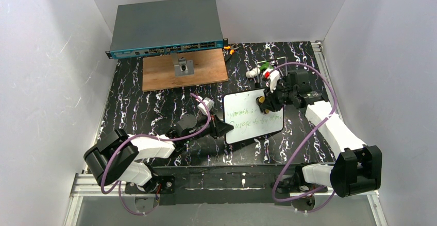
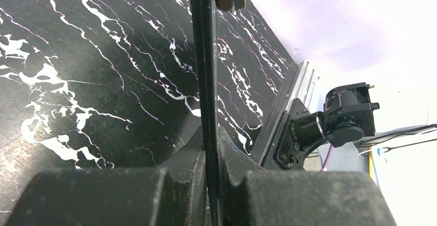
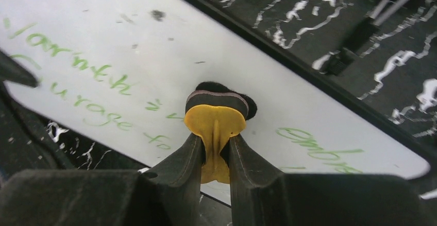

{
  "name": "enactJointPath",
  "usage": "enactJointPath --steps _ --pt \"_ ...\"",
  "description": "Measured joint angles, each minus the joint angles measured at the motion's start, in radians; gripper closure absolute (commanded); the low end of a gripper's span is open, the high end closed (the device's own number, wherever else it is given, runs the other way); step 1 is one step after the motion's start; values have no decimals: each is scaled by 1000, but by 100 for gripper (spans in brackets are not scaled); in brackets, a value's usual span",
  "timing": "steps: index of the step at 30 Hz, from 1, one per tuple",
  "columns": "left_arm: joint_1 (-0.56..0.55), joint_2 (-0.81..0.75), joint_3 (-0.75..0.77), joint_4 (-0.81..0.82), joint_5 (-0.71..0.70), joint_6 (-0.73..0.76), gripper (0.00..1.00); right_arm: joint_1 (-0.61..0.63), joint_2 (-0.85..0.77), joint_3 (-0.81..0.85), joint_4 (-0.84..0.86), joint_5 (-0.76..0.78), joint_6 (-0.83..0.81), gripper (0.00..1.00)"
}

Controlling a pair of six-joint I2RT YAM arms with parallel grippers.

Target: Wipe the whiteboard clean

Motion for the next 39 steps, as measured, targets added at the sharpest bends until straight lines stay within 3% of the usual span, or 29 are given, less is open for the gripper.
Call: enactJointPath --steps 7,19,32,39 --pt "0 0 0 -2 -7 -7 100 -31 2 0 47 99 35 99" --pt "0 0 0 1 3 5 100 2 3 0 -29 -87 -66 99" --pt "0 0 0 -2 -13 -5 100 -33 3 0 60 140 34 99" --pt "0 0 0 -2 -8 0 100 -30 3 0 23 8 -18 99"
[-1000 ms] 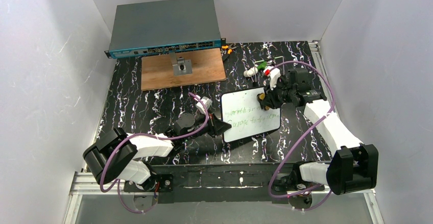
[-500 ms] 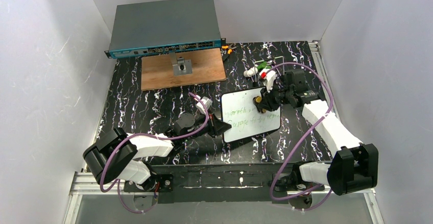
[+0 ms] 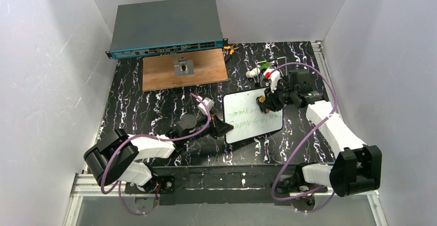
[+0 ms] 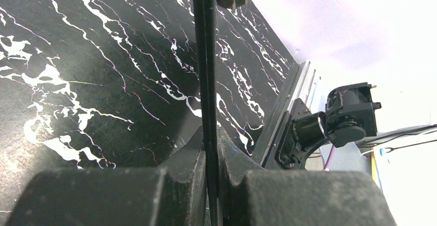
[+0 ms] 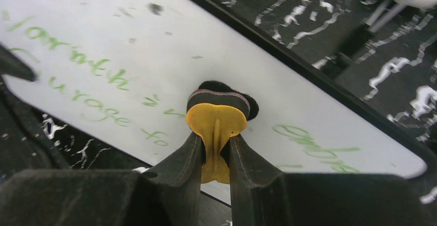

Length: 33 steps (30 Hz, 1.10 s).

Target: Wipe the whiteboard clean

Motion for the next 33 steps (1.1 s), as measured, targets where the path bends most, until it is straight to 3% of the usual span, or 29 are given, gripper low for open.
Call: enactJointPath --steps 6,12,16,27,33 --pt "0 0 0 -1 4 1 100 30 0 0 -11 -17 6 99" --pt "0 0 0 -4 -9 -8 100 24 -5 -8 83 198 111 99" --pt "0 0 0 -4 -10 -11 100 12 -5 -14 111 243 124 99" --pt "0 -1 0 -5 8 6 100 24 -5 -14 -42 -66 -44 99" --pt "-1 -1 0 -6 13 11 100 29 -5 -14 -40 -63 -11 99"
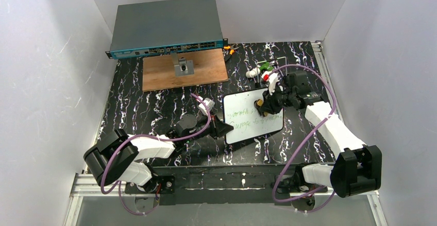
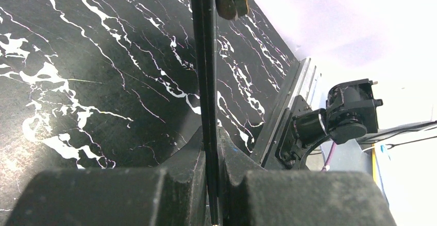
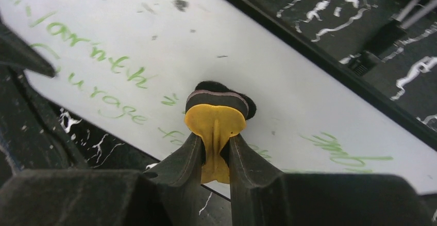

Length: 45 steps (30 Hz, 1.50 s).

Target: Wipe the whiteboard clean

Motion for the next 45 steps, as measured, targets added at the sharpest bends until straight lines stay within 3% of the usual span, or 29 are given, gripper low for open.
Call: enactJointPath --steps 9,22,34,45 --pt "1 -6 0 -7 -12 -7 100 -45 0 0 87 172 86 99" --pt "0 -6 0 -7 -2 0 100 -10 0 0 23 -14 10 99" --pt "0 -6 0 -13 -12 -14 100 -33 -9 -6 130 261 104 99" --pt "0 -6 0 -13 6 1 100 -10 -8 -6 -10 -16 -47 99"
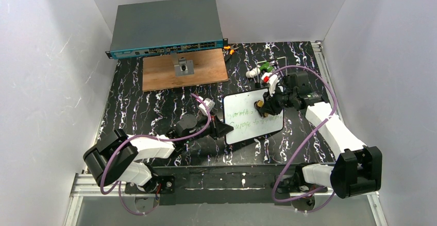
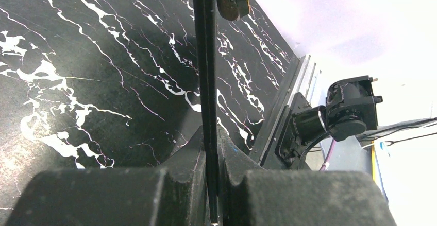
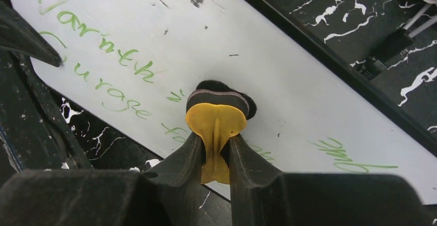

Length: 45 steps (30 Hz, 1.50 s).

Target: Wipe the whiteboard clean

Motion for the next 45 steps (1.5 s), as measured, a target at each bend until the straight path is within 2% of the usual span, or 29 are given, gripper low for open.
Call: enactJointPath --steps 11,14,18,24,28,31,36,39,42,45 --pt "0 -3 0 -3 -16 -5 100 -58 13 0 93 208 120 99" --pt "0 -3 0 -3 -15 -4 100 -63 13 0 82 159 89 99" --pt "0 -3 0 -2 -12 2 100 -4 13 0 26 12 27 99" --pt "0 -3 0 -3 -17 -1 100 -61 13 -1 128 236 158 99" --pt "0 -4 0 -3 -16 1 100 -82 13 -2 166 312 185 99" --pt "0 -4 0 -3 -16 1 100 -83 13 -1 155 269 175 99" --pt "0 -4 0 -3 -11 4 100 -63 13 -1 90 79 115 99" --pt "0 -4 0 -4 -9 4 100 -46 13 -1 79 40 110 99" --pt "0 -4 0 -4 -10 0 100 -42 13 -1 100 113 155 99" --pt "0 -4 0 -4 -15 -4 100 -44 13 -2 151 264 208 99"
